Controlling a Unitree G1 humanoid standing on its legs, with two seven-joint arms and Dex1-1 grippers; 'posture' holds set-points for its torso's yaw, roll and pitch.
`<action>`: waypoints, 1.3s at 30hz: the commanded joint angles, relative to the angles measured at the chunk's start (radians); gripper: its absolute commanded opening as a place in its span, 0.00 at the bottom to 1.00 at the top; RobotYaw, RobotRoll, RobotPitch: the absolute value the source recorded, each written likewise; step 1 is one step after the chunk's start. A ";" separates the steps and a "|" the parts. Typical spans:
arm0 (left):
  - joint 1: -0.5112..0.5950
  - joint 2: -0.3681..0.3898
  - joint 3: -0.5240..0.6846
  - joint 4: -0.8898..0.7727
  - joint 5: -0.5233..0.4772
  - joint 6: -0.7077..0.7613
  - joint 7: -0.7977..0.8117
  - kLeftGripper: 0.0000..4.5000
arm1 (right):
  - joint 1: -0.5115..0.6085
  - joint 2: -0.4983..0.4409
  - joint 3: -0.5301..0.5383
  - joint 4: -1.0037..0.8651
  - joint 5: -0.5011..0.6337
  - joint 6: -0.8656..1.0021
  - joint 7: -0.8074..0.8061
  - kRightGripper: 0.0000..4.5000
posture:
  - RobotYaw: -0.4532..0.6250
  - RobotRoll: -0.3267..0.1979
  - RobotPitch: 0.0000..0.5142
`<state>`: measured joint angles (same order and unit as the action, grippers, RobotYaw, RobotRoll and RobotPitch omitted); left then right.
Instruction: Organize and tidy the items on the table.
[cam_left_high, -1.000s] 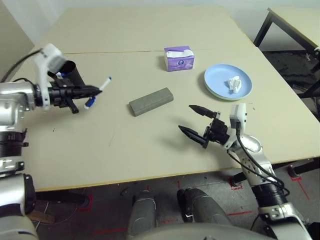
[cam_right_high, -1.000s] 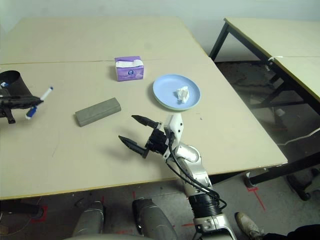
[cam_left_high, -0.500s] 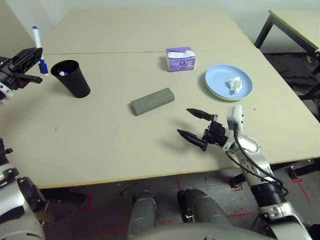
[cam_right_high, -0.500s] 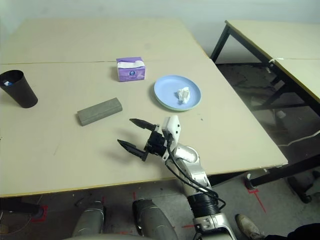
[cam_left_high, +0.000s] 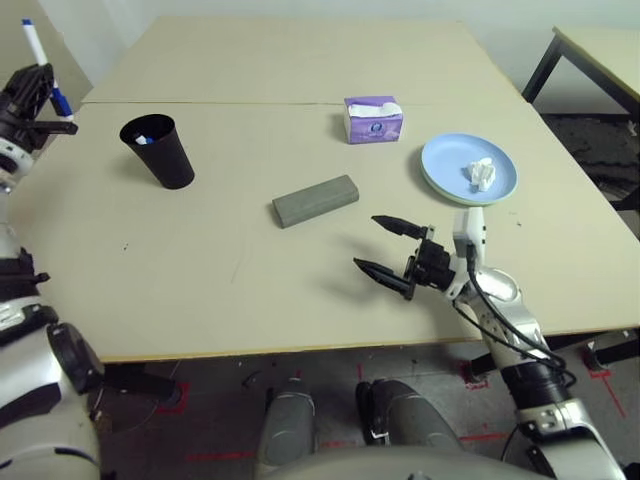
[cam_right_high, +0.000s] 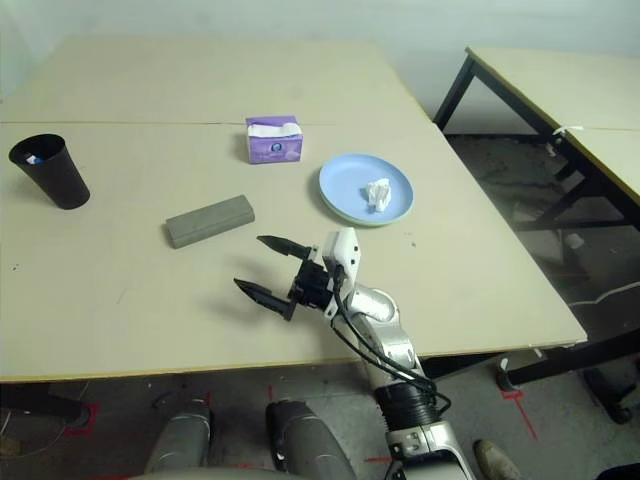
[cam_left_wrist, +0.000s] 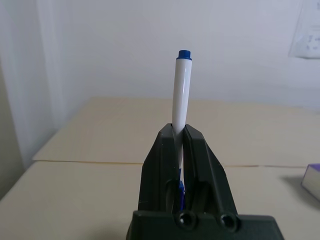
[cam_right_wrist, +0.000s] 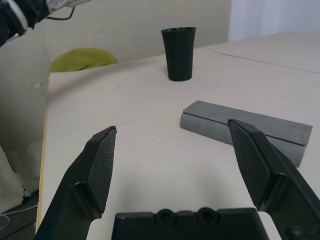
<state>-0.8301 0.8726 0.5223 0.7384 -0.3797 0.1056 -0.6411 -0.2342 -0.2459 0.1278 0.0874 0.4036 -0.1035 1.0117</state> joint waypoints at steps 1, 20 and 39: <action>-0.045 -0.020 -0.039 0.108 0.028 -0.065 -0.012 0.00 | 0.019 -0.011 -0.006 -0.026 0.002 0.013 -0.008 1.00 | 0.41 0.62 0.24; -0.154 -0.037 -0.127 0.403 0.101 -0.219 -0.028 0.00 | 0.067 -0.026 -0.006 -0.121 0.020 0.062 -0.046 1.00 | 0.37 0.62 0.27; -0.182 -0.032 -0.154 0.478 0.146 -0.254 0.012 0.00 | 0.097 -0.031 0.003 -0.174 0.030 0.105 -0.052 1.00 | 0.36 0.62 0.28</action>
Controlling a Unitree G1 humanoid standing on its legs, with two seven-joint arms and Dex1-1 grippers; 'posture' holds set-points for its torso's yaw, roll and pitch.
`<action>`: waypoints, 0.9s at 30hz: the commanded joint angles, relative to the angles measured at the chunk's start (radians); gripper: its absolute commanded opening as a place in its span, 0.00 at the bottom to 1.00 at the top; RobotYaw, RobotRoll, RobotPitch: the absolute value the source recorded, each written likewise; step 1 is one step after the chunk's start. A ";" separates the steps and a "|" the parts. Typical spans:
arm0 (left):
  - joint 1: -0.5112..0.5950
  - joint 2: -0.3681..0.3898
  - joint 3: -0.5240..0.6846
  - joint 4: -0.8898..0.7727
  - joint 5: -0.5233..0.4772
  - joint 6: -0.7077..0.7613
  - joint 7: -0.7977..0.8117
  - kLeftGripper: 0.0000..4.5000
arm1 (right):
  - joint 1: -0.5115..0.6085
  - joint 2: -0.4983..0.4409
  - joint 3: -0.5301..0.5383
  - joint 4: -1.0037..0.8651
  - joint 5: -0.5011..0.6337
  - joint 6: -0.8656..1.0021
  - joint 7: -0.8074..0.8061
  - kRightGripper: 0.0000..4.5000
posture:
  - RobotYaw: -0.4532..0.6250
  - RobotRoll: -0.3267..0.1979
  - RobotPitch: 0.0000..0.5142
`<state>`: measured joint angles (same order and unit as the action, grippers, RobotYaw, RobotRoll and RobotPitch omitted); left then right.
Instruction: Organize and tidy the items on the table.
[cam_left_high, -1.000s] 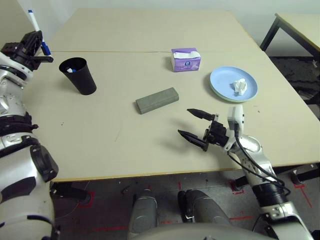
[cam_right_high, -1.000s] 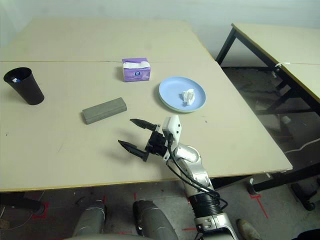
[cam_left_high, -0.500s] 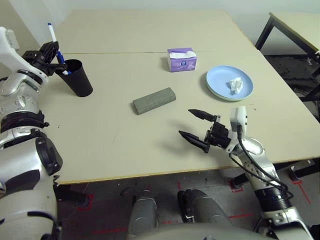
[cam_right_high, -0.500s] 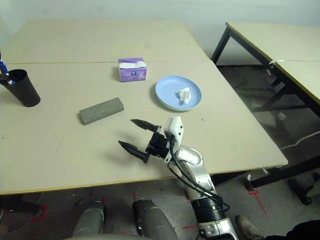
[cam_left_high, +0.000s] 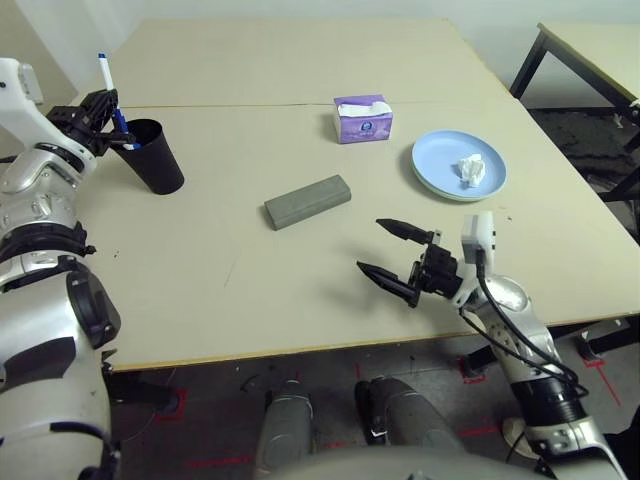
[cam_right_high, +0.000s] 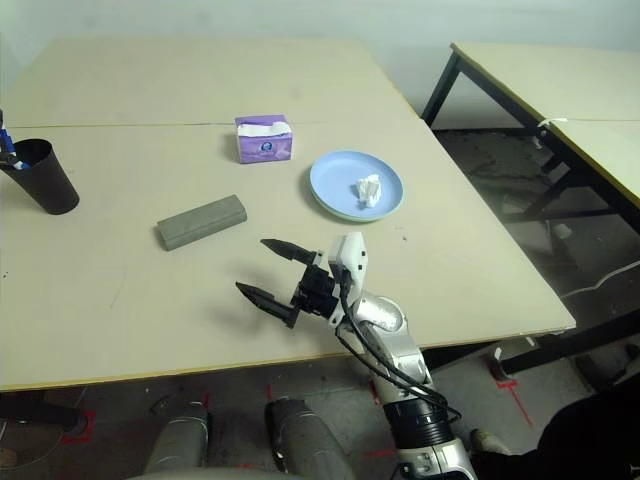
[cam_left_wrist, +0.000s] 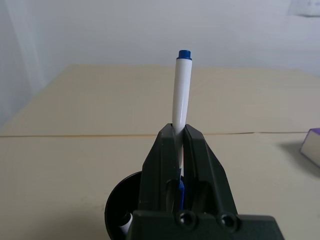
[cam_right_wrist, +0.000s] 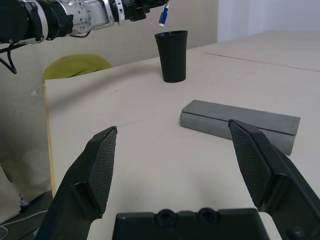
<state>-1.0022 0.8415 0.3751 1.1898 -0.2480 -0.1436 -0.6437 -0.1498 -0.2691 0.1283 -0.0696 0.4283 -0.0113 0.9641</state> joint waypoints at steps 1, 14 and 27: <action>-0.011 0.000 -0.008 0.029 0.019 -0.005 0.020 0.00 | 0.014 -0.009 0.002 -0.019 0.006 0.014 -0.004 1.00 | 0.36 0.62 0.28; -0.012 0.003 -0.008 0.034 0.036 -0.022 0.047 0.51 | 0.013 -0.009 0.005 -0.024 0.009 0.023 -0.006 1.00 | 0.36 0.62 0.27; 0.006 0.013 -0.003 0.026 0.028 -0.017 0.024 0.99 | 0.011 -0.005 0.001 -0.012 0.004 0.019 -0.011 1.00 | 0.37 0.62 0.27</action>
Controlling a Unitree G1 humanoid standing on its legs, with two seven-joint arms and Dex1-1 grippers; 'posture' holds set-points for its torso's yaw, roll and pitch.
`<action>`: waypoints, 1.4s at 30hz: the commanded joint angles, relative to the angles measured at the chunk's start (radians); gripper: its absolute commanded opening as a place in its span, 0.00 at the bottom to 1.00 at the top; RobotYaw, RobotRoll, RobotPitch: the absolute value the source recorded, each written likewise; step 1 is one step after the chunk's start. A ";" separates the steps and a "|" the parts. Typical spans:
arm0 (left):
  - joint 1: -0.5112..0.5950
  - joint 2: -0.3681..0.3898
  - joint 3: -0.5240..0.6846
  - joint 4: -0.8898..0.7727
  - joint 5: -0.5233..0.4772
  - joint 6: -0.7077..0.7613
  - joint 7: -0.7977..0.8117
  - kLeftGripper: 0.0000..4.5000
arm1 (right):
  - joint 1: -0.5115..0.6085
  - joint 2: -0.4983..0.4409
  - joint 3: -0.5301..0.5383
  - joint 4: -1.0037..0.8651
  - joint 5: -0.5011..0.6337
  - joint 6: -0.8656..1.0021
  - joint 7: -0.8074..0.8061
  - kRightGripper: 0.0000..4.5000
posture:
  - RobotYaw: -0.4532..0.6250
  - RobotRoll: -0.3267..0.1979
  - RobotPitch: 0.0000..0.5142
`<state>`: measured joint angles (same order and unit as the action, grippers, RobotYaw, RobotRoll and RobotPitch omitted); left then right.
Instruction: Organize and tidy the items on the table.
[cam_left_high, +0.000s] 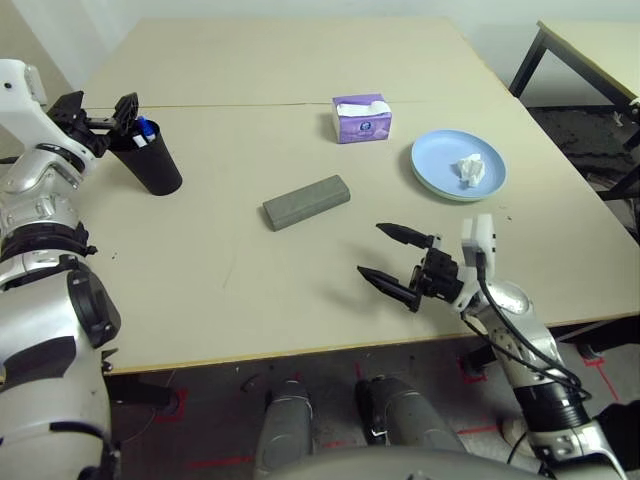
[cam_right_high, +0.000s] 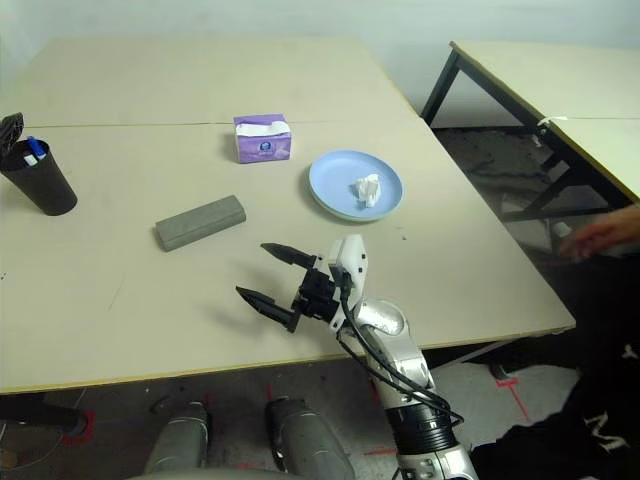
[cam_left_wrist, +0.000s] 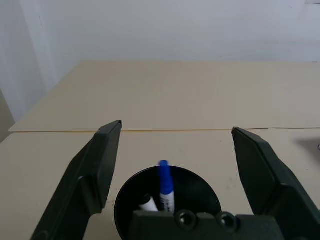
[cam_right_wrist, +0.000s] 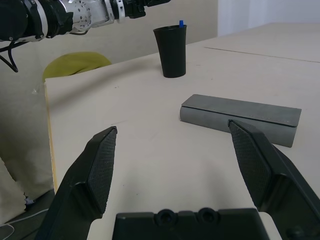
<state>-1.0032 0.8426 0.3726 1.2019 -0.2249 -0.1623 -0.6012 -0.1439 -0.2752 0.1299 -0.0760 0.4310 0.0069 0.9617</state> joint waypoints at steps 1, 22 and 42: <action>0.017 0.017 0.005 0.006 -0.004 0.005 -0.041 0.99 | 0.001 0.000 -0.014 -0.004 0.002 -0.005 -0.018 1.00 | 0.37 0.62 0.27; 0.695 0.081 0.313 -0.545 -0.257 0.224 -0.074 0.99 | -0.075 -0.190 -0.446 0.156 -0.068 -0.055 -0.373 1.00 | 0.42 0.62 0.32; 0.987 -0.047 0.360 -0.952 -0.291 0.396 0.015 0.99 | -0.034 -0.069 -0.448 0.322 -0.216 -0.179 -0.683 1.00 | 0.48 0.62 0.40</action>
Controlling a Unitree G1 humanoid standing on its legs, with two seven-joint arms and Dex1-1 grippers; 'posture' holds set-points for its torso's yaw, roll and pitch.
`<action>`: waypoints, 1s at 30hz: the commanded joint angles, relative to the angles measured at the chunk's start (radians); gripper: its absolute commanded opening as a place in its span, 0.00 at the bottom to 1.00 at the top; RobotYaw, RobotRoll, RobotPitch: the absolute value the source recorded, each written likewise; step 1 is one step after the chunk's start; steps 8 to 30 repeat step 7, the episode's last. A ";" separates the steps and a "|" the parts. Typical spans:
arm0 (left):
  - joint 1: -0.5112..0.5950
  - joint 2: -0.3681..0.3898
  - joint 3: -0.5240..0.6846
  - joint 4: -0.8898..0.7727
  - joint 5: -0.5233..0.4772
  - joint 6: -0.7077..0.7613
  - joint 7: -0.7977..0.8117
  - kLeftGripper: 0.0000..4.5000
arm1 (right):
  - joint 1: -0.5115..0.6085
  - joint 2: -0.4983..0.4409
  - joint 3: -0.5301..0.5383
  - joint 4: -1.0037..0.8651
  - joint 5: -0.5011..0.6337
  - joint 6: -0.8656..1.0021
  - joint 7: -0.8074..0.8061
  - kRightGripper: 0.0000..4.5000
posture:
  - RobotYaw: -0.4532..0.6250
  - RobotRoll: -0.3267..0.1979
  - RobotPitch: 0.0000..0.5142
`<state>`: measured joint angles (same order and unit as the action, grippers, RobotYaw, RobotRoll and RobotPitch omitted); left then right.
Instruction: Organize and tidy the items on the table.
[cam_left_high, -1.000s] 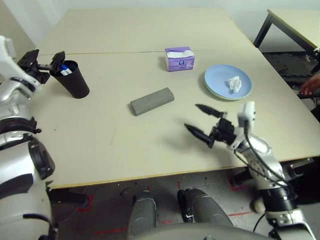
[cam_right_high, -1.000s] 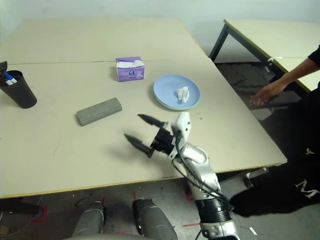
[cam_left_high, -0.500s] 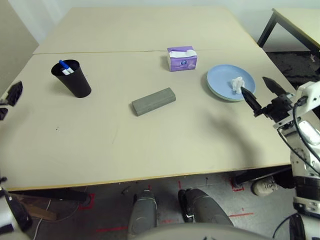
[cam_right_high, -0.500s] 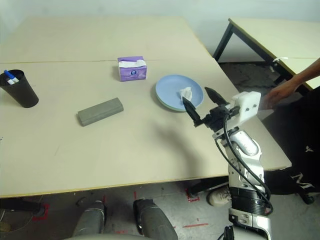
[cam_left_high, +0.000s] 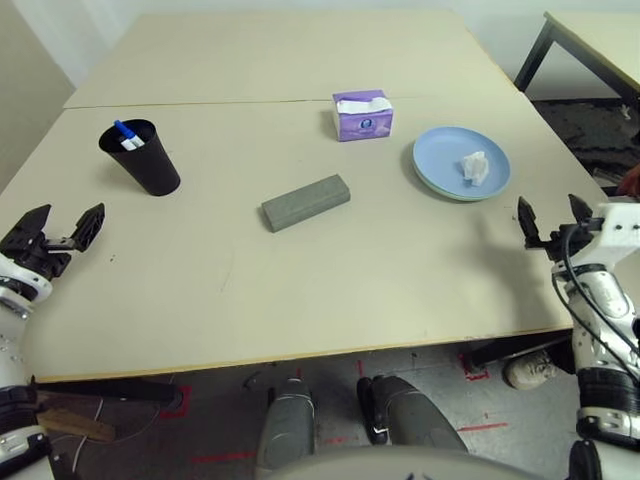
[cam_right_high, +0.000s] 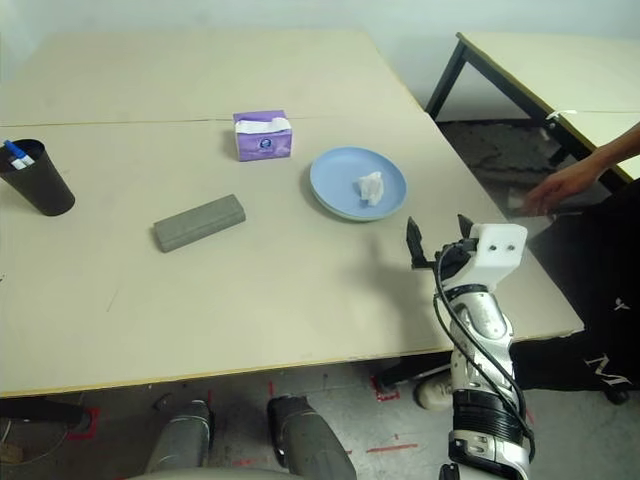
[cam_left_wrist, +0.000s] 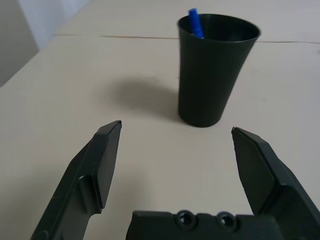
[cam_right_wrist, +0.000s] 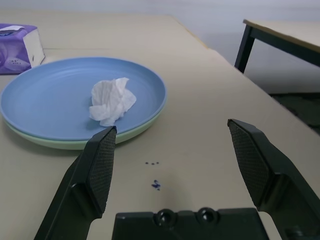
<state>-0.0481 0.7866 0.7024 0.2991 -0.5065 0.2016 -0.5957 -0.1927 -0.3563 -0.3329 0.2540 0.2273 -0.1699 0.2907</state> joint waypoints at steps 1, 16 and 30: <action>0.040 0.010 0.036 -0.057 -0.012 0.036 0.009 0.99 | 0.017 0.017 0.018 -0.012 -0.015 -0.003 -0.016 1.00 | 0.49 0.62 0.41; 0.035 0.021 0.049 -0.065 -0.012 0.044 0.018 0.99 | 0.042 0.020 0.007 -0.024 -0.018 -0.008 -0.032 1.00 | 0.48 0.62 0.38; 0.035 0.021 0.049 -0.065 -0.012 0.044 0.018 0.99 | 0.042 0.020 0.007 -0.024 -0.018 -0.008 -0.032 1.00 | 0.48 0.62 0.38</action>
